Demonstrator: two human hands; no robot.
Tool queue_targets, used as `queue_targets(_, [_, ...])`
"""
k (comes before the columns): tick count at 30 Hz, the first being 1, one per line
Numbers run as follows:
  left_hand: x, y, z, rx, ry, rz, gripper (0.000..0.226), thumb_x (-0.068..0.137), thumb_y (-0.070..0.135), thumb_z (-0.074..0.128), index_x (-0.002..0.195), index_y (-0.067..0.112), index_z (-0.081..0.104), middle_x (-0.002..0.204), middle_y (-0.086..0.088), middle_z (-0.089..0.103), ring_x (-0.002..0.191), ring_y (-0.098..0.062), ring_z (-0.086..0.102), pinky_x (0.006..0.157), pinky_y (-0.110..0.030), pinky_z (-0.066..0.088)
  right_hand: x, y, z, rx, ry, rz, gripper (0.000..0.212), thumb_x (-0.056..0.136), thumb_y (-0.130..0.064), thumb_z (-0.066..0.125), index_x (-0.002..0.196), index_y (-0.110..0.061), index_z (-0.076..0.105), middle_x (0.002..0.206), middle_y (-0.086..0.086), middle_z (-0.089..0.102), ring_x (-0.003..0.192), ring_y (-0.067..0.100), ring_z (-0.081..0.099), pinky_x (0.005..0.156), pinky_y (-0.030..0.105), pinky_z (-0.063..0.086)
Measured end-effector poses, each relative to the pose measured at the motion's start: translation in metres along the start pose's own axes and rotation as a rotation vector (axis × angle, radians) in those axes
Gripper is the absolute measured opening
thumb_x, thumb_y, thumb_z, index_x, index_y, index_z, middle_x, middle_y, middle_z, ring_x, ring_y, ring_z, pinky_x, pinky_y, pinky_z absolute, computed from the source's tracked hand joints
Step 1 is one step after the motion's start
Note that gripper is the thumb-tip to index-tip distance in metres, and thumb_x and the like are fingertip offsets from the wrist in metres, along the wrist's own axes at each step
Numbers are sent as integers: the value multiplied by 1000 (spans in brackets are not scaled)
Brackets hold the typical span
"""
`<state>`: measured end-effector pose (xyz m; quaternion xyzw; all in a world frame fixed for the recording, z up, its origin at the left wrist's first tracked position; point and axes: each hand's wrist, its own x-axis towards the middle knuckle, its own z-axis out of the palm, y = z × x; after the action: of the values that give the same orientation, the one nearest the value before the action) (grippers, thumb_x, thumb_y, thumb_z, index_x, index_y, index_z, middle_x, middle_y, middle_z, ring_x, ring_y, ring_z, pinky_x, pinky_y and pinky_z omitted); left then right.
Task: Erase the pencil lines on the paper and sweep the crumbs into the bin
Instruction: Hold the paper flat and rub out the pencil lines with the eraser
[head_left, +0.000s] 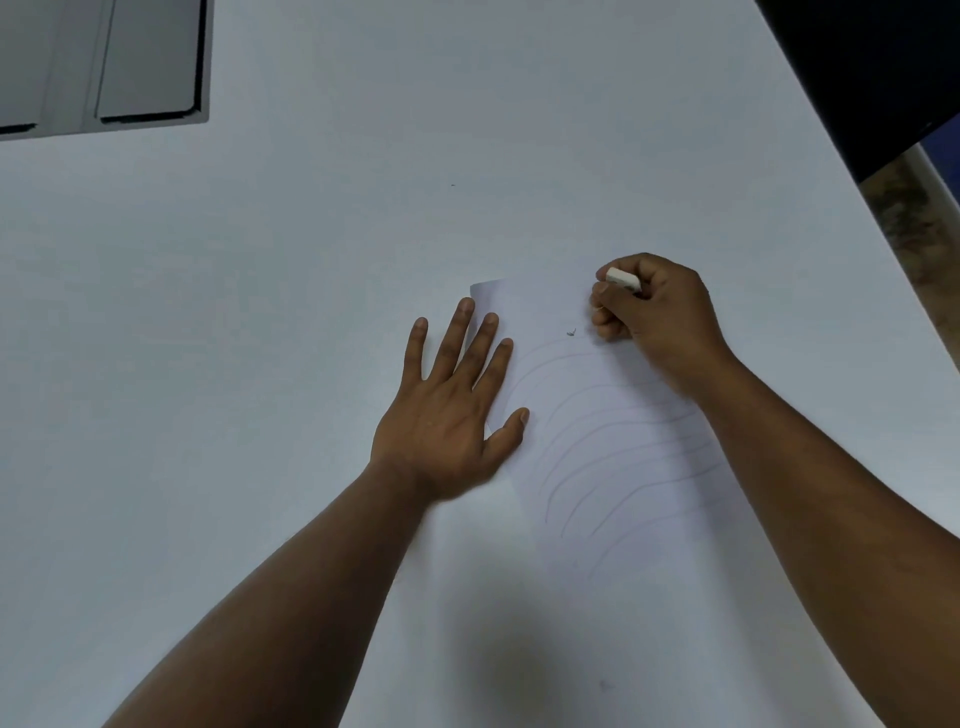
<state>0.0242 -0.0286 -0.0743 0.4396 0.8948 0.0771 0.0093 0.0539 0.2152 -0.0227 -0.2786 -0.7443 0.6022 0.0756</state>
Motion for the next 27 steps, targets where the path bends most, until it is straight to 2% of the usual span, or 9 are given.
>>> queue_targets(3, [0, 0, -1, 7, -8, 1, 75, 105, 59, 19, 164, 13, 20, 173, -7, 6, 159, -26, -15, 126, -57, -10, 5, -1, -2, -223, -24, -58, 7, 93, -19, 64, 96, -14, 69, 77, 4, 72, 62, 17, 65, 57, 25, 51])
queue_targets(6, [0, 0, -1, 8, -6, 2, 75, 105, 59, 19, 164, 13, 20, 173, -7, 3, 159, -26, -16, 126, -57, -9, 9, 0, -6, -465, 71, -225, 18, 94, -30, 62, 103, -19, 74, 93, -4, 71, 83, 9, 63, 74, 12, 44])
queue_targets(8, [0, 0, -1, 3, -8, 0, 75, 104, 59, 18, 164, 14, 19, 174, -6, 1, 159, -25, -16, 126, -57, -9, 9, 0, -9, -486, 115, -234, 22, 96, -29, 60, 109, -16, 73, 99, -3, 71, 94, 10, 63, 79, 5, 40])
queue_targets(13, [-1, 1, 0, -8, 13, -10, 74, 105, 58, 20, 163, 13, 27, 173, -5, 11, 160, -24, -9, 127, -55, -8, -16, 19, -5, -372, 112, -125, 21, 91, -32, 64, 110, -27, 70, 76, -6, 69, 69, 13, 67, 76, 34, 57])
queue_targets(16, [-1, 1, 0, -5, 13, -19, 73, 105, 59, 23, 162, 14, 29, 172, -5, 14, 160, -25, -5, 127, -55, -8, -35, 25, 5, -417, 69, -151, 18, 94, -27, 63, 109, -23, 71, 75, -13, 66, 67, 6, 62, 71, 24, 52])
queue_targets(18, [0, 1, 0, -10, 11, -26, 74, 104, 61, 24, 161, 14, 30, 172, -6, 17, 160, -26, -3, 127, -56, -8, -39, 21, 12, -346, -20, -108, 15, 94, -26, 63, 108, -23, 70, 81, -10, 71, 63, 5, 62, 66, 17, 49])
queue_targets(20, [0, 1, -1, -16, 9, -34, 75, 103, 62, 26, 161, 14, 32, 171, -6, 20, 160, -27, -3, 127, -56, -7, -32, 16, 19, -207, -45, -43, 11, 94, -23, 64, 104, -21, 69, 85, -3, 74, 56, 11, 64, 58, 18, 50])
queue_targets(24, [-1, 2, -2, -26, 22, -40, 74, 103, 61, 30, 159, 13, 34, 171, -6, 22, 160, -25, -6, 127, -56, -7, -10, 10, 9, 28, 274, 17, 6, 94, -19, 62, 100, -18, 65, 90, 3, 74, 61, 17, 69, 50, 24, 47])
queue_targets(27, [-1, 2, -2, -51, 39, -38, 73, 103, 59, 32, 158, 11, 37, 169, -8, 27, 160, -25, 4, 128, -53, -4, -12, 9, 3, 132, 277, 41, 9, 97, -16, 58, 103, -14, 65, 87, 5, 72, 59, 14, 64, 48, 25, 48])
